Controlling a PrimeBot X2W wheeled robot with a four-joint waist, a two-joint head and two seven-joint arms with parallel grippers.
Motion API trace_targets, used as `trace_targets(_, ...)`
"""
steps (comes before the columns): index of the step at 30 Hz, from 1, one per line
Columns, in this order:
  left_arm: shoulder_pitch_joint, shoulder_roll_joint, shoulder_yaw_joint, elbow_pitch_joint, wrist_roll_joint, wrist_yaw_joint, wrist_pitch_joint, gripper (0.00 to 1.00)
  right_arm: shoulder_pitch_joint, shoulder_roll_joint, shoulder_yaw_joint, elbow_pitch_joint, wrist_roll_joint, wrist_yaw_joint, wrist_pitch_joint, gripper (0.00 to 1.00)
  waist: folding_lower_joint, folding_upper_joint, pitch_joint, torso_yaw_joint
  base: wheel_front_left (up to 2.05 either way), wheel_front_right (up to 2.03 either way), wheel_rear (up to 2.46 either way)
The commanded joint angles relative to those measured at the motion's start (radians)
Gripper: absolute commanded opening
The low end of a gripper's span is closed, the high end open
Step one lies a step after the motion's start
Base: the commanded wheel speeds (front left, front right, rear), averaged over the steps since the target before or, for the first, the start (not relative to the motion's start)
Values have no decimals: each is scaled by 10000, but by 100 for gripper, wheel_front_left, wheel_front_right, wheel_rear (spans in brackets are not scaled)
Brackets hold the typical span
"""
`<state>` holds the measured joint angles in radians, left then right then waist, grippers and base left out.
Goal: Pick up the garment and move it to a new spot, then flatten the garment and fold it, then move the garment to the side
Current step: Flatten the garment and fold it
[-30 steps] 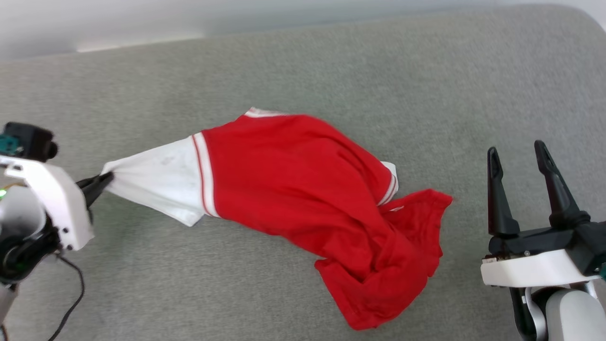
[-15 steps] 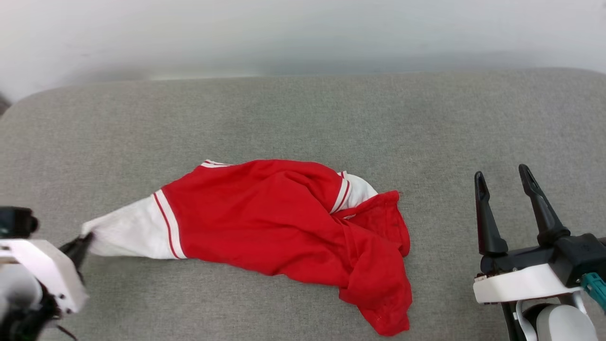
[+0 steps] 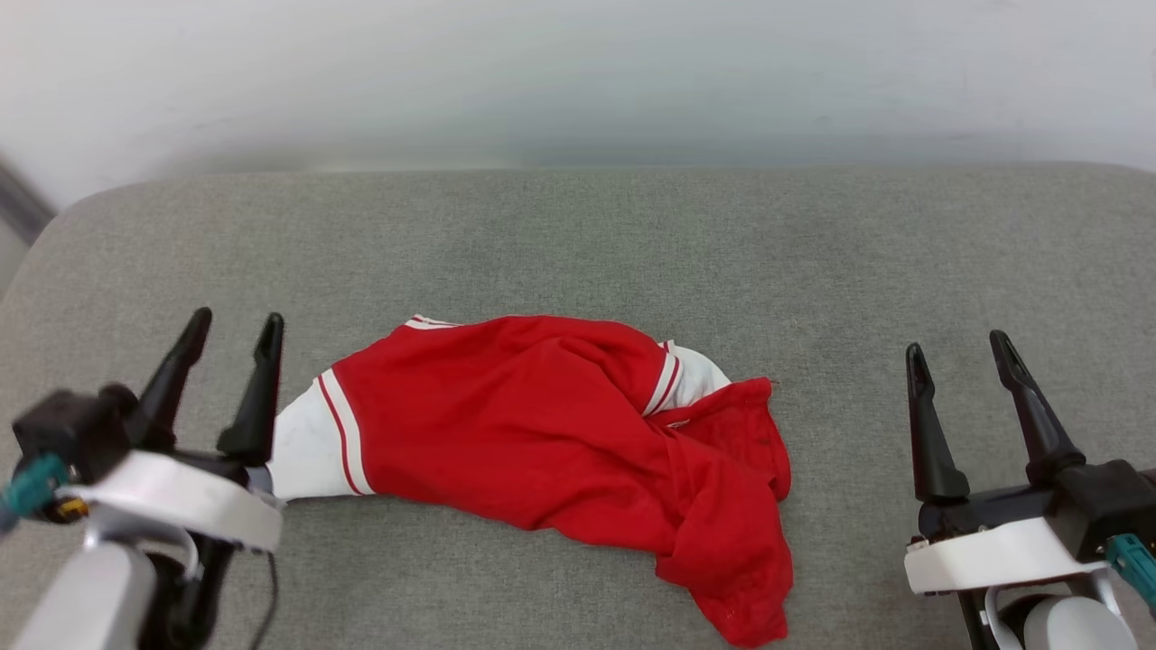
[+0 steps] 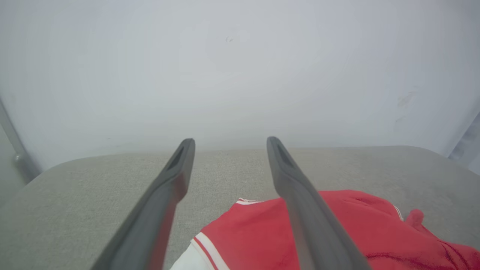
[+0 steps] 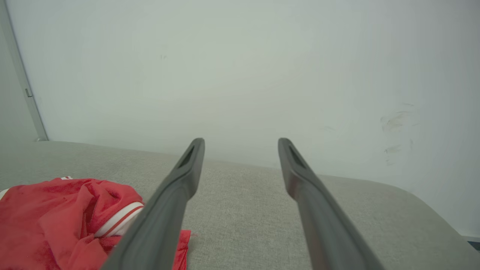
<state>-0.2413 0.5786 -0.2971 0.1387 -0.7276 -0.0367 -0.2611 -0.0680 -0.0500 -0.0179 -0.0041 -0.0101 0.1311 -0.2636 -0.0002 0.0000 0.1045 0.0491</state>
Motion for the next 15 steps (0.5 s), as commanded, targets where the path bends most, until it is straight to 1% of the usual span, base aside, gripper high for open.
trace_targets(1,702,-555,569,-549,597,118,-36,100,166,-5,-3,-62,-62,-6,-16,100,2,0,-28,20,0,0,0)
trace_targets(3,1245,-1184,1254,-1273,1285,125,-39,100,216,-2,81,-5,-168,-6,-16,100,2,0,-32,59,0,0,0)
trace_targets(5,1770,-1722,1576,-1755,1881,-1,-40,100,214,2,321,199,-221,-6,29,100,2,0,0,123,0,0,0)
trace_targets(6,1980,-1919,1660,-1925,2148,-47,-41,100,126,1,481,318,-300,-6,295,100,2,0,33,169,0,0,0)
trace_targets(7,2128,-2070,1728,-2059,2414,-88,-41,100,-19,-75,683,409,-419,-5,686,100,2,0,74,216,0,0,0)
trace_targets(9,2291,-2330,1750,-2192,2809,-230,-42,100,-389,-469,1169,497,-335,-11,1661,100,2,0,177,336,0,0,0)
trace_targets(12,2285,-2603,1724,-2215,3196,-433,-43,100,-855,-1224,2143,633,289,-11,3775,100,2,0,370,529,0,0,0)
trace_targets(13,2285,-2603,1724,-2215,3196,-433,-43,100,-855,-1224,2143,633,289,-11,3775,100,2,0,370,529,0,0,0)
trace_targets(15,2187,-2757,1780,-2170,3347,-524,-43,100,-1288,-1729,2882,675,1018,-5,5241,100,2,0,507,662,0,0,0)
